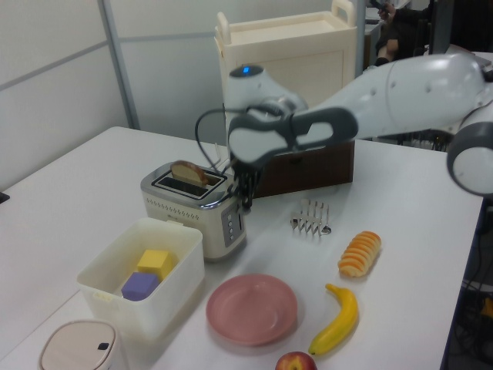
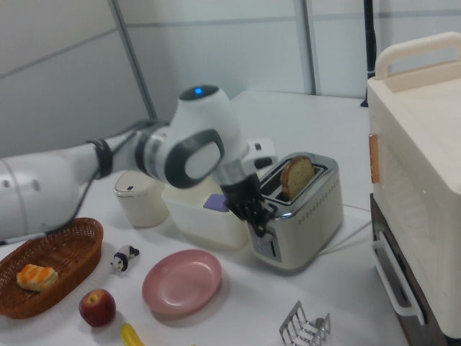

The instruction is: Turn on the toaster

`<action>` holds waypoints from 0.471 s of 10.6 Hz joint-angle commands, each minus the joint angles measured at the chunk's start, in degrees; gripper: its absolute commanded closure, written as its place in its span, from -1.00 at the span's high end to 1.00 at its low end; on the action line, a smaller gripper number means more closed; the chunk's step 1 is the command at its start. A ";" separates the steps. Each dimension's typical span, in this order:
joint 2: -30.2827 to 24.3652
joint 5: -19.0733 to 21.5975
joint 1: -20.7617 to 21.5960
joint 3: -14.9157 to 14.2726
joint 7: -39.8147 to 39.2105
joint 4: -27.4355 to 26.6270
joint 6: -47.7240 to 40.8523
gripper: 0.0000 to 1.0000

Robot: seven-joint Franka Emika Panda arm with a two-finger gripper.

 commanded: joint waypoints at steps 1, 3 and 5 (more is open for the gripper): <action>-8.29 -0.41 0.60 -0.10 -2.94 -1.87 -9.70 -0.99; -9.27 -0.24 1.47 -0.01 -2.07 -0.46 -16.72 0.72; -10.24 -1.20 5.07 -0.18 5.62 -0.55 -21.66 1.00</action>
